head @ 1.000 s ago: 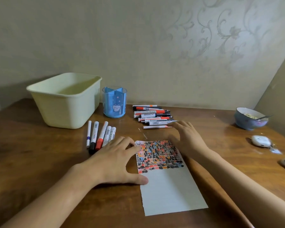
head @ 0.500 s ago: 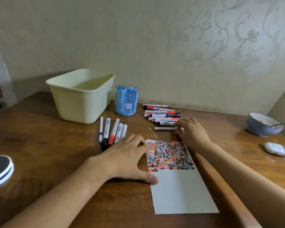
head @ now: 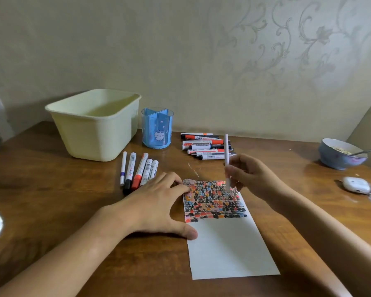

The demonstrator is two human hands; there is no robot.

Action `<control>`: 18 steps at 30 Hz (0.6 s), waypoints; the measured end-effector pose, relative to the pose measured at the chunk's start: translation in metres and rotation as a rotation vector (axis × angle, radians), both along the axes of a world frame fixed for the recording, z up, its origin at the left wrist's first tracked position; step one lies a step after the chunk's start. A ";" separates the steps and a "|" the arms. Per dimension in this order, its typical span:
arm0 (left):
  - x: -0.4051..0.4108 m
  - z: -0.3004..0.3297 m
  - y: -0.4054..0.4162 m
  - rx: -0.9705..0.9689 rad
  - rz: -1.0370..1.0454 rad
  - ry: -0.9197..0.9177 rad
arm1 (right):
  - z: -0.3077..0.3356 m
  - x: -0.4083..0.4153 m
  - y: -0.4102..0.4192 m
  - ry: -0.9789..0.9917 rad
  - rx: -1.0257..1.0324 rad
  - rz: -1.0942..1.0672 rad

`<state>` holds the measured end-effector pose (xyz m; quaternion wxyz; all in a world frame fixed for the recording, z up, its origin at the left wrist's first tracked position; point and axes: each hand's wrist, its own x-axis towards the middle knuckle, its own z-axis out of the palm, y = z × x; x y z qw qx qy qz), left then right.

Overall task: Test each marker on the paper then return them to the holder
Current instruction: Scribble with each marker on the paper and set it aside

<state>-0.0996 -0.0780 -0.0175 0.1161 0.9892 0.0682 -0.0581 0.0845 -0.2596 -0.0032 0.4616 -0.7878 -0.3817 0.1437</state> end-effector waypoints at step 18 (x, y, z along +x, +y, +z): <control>0.005 -0.007 -0.018 -0.164 -0.007 -0.498 | -0.012 -0.045 -0.010 0.329 0.195 0.166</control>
